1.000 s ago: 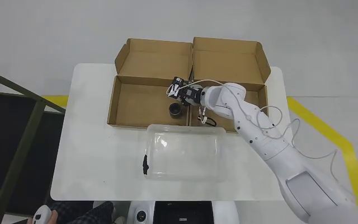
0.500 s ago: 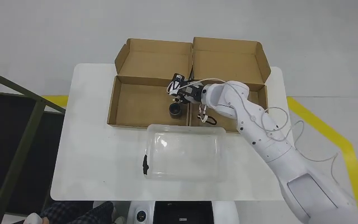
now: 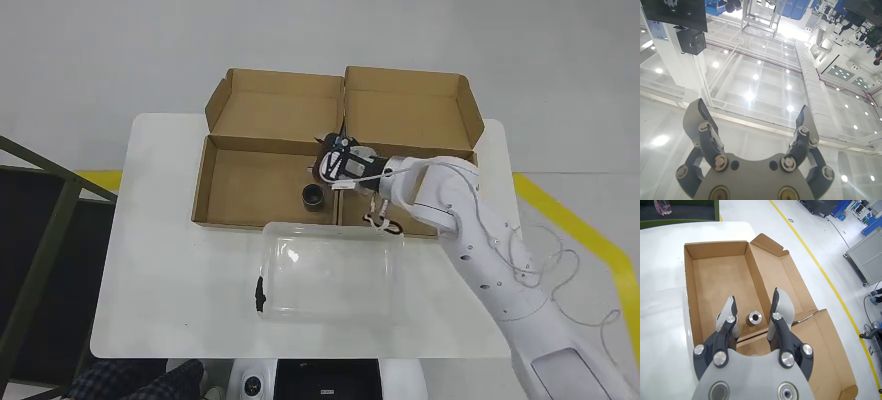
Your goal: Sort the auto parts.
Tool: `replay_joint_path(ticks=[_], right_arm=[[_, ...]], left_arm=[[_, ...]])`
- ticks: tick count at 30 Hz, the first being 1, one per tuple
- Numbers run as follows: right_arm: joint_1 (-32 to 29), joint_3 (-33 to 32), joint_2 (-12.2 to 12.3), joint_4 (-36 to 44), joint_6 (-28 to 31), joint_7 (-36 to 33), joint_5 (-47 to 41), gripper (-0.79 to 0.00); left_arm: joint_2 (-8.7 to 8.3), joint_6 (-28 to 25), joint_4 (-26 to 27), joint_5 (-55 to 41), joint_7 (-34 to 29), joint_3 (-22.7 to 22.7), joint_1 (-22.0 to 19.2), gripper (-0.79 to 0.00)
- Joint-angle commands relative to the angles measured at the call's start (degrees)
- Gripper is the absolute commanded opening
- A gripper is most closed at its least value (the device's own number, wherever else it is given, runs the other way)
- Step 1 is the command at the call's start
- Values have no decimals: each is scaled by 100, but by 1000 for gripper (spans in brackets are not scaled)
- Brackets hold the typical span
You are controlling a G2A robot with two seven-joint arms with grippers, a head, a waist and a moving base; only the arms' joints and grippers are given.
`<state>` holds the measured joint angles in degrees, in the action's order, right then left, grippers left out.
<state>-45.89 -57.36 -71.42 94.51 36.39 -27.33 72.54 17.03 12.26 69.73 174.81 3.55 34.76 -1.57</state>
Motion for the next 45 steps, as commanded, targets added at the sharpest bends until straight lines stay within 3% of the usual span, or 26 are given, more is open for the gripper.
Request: replay_joint_path(ticks=[1,3,4,6,7,17,28,45], right_arm=[[-252,-198,56,253,43,18,-25,-422],[-507,-397,114,486,93,40,-10,-403],[-642,-492,139,583,121,112,-41,-360],[-898,-668,192,755,194,192,11,-200],[-1034,-754,217,832,214,250,31,-169],[-2353,-1880,465,1459,418,958,303,-9],[-3813,-3247,650,1830,364,1884,463,0],[-5454,-4563,732,1952,0,3160,553,0]], left_arm=[[0,0,0,0,0,0,0,0],[0,0,0,0,0,0,0,0],[0,0,0,0,0,0,0,0],[0,0,0,0,0,0,0,0],[0,0,0,0,0,0,0,0],[0,0,0,0,0,0,0,0],[0,0,0,0,0,0,0,0],[0,0,0,0,0,0,0,0]])
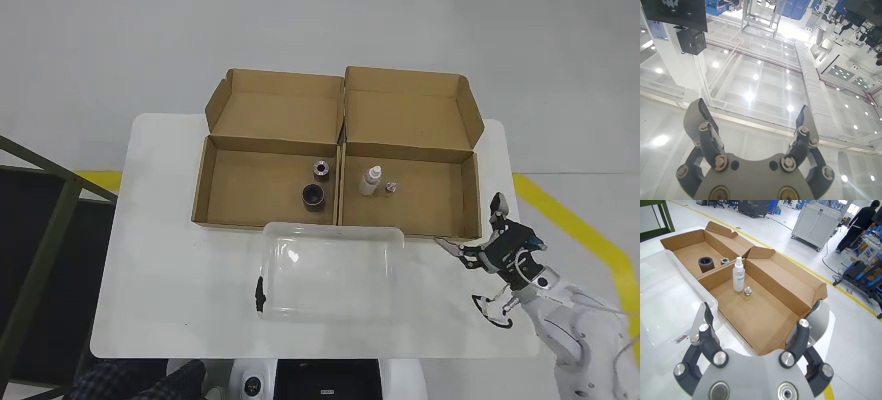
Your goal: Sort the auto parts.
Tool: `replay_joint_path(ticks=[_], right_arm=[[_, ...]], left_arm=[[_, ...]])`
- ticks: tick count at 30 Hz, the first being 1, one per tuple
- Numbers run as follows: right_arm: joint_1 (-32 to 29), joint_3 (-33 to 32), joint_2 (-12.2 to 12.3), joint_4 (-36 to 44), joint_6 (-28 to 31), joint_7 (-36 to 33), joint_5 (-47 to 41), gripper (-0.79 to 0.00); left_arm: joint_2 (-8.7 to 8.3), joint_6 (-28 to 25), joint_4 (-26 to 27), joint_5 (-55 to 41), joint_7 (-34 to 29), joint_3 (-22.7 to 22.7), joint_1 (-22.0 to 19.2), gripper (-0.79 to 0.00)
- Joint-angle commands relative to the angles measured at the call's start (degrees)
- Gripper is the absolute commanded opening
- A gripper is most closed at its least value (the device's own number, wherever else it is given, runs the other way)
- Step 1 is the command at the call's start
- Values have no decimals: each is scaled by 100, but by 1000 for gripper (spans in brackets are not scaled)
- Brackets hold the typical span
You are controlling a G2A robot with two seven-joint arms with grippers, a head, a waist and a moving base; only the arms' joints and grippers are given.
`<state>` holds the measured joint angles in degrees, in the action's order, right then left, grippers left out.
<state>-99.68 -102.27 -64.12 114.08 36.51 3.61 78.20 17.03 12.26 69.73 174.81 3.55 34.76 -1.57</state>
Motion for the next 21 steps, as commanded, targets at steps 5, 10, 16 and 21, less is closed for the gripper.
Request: replay_joint_path(ticks=[5,10,16,21], right_arm=[[-377,-341,15,-44,21,328,-14,0],[-558,-517,24,-76,60,516,-32,0],[-656,-613,34,-164,96,626,-43,0],[-666,-623,38,-211,120,648,-45,0]], left_arm=[[0,0,0,0,0,0,0,0],[0,0,0,0,0,0,0,0],[0,0,0,0,0,0,0,0],[0,0,0,0,0,0,0,-1]])
